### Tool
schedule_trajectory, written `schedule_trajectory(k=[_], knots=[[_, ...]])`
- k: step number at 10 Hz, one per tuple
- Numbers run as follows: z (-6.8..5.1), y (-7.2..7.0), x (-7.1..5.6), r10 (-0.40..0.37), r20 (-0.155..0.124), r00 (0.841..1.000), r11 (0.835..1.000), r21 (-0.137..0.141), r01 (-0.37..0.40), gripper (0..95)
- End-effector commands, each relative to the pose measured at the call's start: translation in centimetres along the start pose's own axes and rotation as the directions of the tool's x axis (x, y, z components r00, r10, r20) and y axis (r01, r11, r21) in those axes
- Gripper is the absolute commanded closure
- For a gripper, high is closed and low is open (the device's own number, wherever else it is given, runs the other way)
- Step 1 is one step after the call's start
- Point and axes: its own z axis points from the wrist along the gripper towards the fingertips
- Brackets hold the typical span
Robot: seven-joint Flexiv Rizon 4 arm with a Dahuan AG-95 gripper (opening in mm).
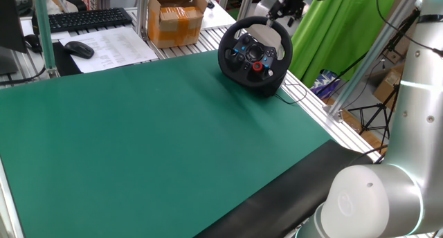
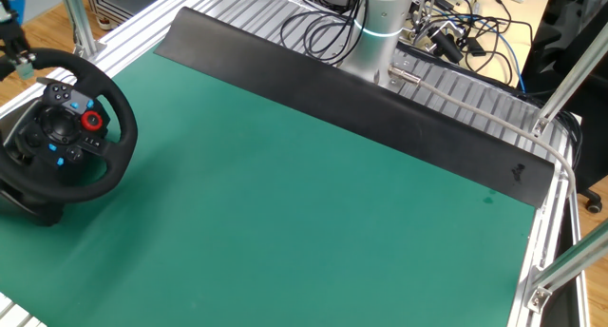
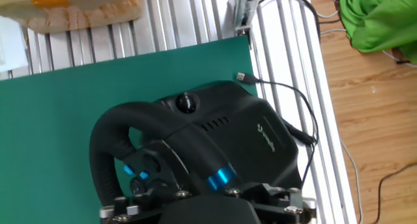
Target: Rotate the steering wheel 90 degrees counterclockwise
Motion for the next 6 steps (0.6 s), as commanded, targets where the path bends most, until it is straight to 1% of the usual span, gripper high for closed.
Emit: schedule_trajectory(k=[1,2,4,5,6], knots=[[0.35,-1.66,-0.75,-0.044,-0.013,0.999,0.999,-0.013,0.044,19.0],[0.5,-2.05,-0.77,-0.05,-0.011,0.999,0.999,-0.015,0.05,38.0],[0.57,-2.32,-0.78,-0.054,-0.012,0.998,0.998,-0.023,0.054,38.0],[0.58,-2.3,-0.75,-0.037,-0.015,0.999,0.998,-0.049,0.037,57.0],[0.59,-2.28,-0.72,-0.038,-0.014,0.999,0.998,-0.051,0.038,76.0]])
